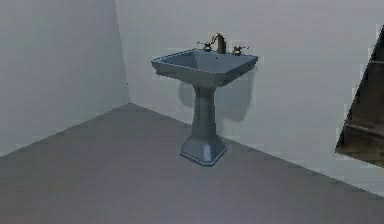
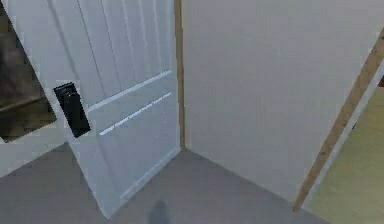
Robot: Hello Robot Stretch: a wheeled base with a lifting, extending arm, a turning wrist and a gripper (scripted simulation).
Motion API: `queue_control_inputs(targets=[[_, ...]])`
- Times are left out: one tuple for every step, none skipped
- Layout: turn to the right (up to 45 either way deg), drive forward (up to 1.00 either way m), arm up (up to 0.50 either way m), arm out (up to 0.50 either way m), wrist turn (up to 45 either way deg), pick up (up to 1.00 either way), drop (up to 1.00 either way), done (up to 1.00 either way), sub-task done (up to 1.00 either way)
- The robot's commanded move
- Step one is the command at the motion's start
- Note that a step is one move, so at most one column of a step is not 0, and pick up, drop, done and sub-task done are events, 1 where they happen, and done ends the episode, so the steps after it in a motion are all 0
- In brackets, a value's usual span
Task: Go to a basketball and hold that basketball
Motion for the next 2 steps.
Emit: queue_control_inputs(targets=[[24.0,0.00,0.00,0.00,0.0,0.00,0.00,0.00,0.00],[0.0,0.05,0.00,0.00,0.0,0.00,0.00,0.00,0.00]])
